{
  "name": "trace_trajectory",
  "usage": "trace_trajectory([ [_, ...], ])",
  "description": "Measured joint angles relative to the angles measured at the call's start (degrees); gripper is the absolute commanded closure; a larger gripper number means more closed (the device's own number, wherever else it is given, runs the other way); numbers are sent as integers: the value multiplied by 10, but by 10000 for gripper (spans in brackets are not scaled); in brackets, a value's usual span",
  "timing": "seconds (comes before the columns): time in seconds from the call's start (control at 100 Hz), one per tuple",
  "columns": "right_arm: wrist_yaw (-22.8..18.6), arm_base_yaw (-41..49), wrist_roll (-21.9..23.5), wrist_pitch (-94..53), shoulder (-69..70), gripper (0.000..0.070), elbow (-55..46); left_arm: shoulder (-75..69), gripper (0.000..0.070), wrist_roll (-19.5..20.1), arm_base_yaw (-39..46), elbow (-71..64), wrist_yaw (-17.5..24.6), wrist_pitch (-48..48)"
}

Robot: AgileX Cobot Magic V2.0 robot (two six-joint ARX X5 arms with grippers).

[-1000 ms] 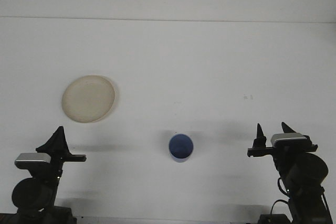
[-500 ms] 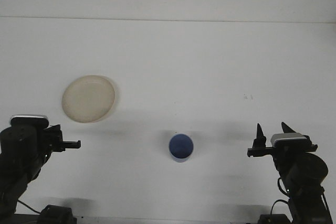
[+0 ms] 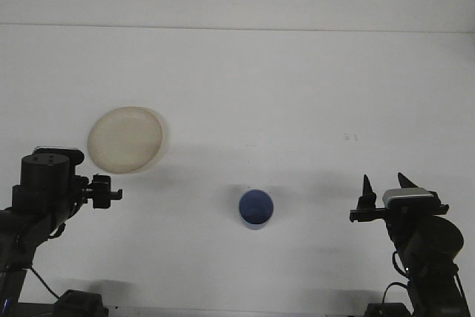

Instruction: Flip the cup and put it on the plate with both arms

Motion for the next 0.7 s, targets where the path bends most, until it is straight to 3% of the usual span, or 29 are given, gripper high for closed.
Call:
trace_trajectory([
  [0.23, 0, 0, 0, 0, 0, 210, 0, 5, 177, -2, -4, 1, 5, -5],
  [0.34, 0, 0, 0, 0, 0, 210, 0, 29, 178, -2, -27, 10, 42, -5],
  [0.47, 0, 0, 0, 0, 0, 210, 0, 85, 179, -15, -79, 28, 75, -5],
  [0.7, 0, 0, 0, 0, 0, 210, 0, 212, 179, -39, -211, 110, 85, 17],
])
